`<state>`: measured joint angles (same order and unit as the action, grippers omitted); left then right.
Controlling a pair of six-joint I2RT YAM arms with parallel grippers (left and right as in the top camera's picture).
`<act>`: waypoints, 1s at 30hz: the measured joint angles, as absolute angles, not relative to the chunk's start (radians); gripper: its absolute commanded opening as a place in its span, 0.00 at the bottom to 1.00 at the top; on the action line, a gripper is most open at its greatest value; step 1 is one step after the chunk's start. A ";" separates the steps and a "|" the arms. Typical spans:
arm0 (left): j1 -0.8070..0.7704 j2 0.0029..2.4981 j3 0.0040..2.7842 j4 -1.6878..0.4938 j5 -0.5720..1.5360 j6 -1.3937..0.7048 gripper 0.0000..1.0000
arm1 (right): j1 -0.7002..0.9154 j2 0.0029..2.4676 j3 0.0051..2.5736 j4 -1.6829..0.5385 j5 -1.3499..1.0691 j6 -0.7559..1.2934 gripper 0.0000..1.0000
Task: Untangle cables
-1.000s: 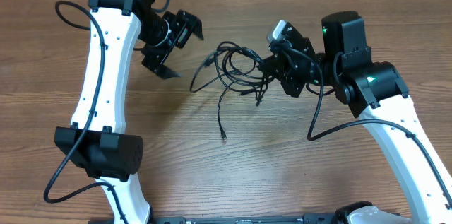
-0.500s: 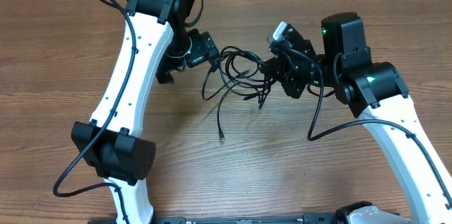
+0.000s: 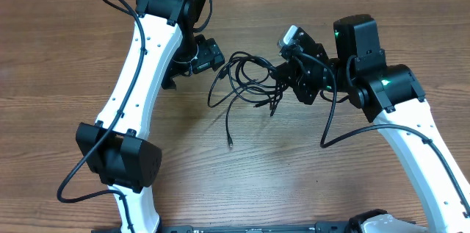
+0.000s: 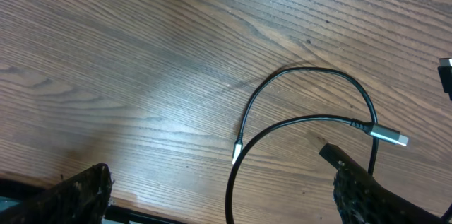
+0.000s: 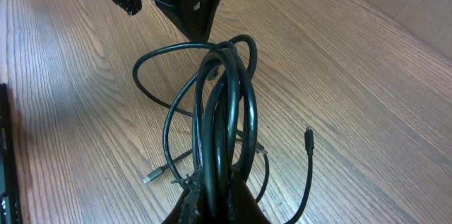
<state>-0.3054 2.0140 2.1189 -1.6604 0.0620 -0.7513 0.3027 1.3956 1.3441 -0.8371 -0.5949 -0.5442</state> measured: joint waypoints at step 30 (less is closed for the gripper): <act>0.076 2.014 2.120 -1.518 1.170 0.019 1.00 | 0.186 1.308 1.344 -0.591 -0.799 -0.551 0.04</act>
